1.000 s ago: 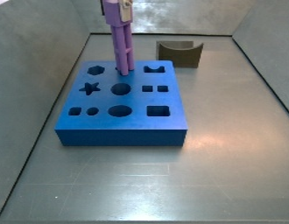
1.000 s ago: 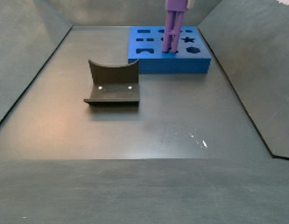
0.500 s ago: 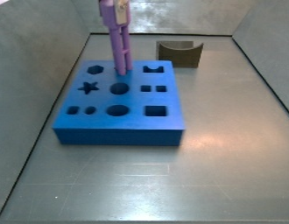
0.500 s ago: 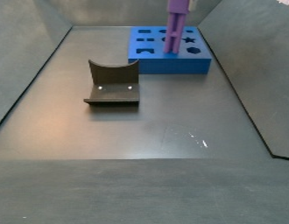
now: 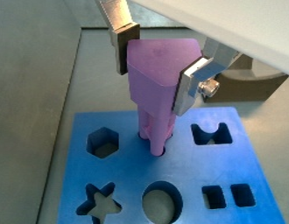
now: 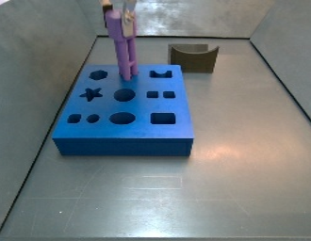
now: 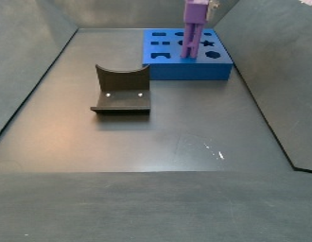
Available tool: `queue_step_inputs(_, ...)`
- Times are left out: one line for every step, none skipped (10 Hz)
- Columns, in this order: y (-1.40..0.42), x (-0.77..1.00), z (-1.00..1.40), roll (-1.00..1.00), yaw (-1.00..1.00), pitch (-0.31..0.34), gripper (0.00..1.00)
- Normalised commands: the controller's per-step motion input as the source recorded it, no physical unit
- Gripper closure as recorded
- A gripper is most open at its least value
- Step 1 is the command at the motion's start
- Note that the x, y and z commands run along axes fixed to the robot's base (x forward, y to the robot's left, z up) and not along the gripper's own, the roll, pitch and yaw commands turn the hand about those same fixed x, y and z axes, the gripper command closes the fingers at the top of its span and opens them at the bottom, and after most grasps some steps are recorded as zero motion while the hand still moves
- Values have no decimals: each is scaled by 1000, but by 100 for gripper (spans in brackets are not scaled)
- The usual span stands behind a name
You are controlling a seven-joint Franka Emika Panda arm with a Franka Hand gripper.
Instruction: Insert the 3 prong object.
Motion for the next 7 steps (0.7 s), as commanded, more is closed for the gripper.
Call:
queue_step_inputs(-100,0,-363,96,0,-53,100)
queue_step_inputs(-46,0,-420,26,0,-189,100)
queue_step_inputs(-26,0,-389,14,0,-189,100)
queue_step_inputs(0,0,-271,0,0,-149,100)
queue_step_inputs(0,0,-97,0,0,-123,100)
queue_step_inputs(0,0,0,0,0,-23,100)
queue_step_inputs(0,0,0,0,0,0,100)
